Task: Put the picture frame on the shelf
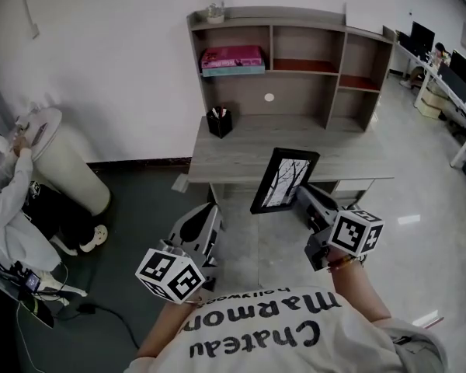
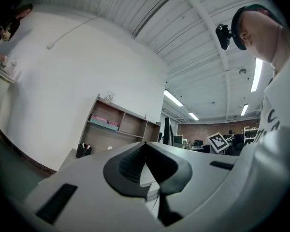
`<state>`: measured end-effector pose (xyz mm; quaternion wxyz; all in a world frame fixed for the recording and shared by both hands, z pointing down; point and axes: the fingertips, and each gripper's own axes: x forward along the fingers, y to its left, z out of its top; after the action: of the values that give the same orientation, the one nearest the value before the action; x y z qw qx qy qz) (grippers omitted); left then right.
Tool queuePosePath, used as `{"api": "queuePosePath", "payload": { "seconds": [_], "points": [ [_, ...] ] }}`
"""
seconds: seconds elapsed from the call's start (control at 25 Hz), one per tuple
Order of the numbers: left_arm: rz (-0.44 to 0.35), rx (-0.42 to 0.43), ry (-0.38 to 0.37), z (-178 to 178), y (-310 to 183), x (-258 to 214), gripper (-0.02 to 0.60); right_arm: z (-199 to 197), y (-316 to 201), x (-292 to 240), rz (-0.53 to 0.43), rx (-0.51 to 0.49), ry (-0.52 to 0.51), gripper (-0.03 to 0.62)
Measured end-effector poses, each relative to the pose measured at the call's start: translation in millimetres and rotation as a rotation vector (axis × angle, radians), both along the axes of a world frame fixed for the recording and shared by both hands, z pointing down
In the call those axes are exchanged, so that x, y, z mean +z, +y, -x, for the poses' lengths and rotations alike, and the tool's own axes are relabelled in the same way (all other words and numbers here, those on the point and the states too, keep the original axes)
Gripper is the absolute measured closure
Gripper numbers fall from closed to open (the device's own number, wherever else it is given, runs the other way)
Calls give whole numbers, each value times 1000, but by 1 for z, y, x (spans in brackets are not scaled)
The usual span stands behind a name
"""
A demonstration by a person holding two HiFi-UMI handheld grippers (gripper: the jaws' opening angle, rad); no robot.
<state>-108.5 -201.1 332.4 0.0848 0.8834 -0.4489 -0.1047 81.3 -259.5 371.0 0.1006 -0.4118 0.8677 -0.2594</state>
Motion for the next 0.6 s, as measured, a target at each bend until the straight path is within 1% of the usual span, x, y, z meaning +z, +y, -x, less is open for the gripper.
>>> {"api": "queuePosePath", "payload": {
  "seconds": [0.12, 0.2, 0.44, 0.6],
  "points": [
    [55, 14, -2, 6, -15, 8, 565, 2, -13, 8, 22, 12, 14, 525],
    [74, 24, -1, 9, -25, 10, 565, 3, -22, 10, 30, 18, 12, 525],
    [75, 53, -22, 10, -52, 10, 565, 6, -56, 10, 44, 35, 14, 525],
    [58, 3, -30, 24, -81, 14, 565, 5, -90, 18, 44, 57, 49, 525]
  ]
}}
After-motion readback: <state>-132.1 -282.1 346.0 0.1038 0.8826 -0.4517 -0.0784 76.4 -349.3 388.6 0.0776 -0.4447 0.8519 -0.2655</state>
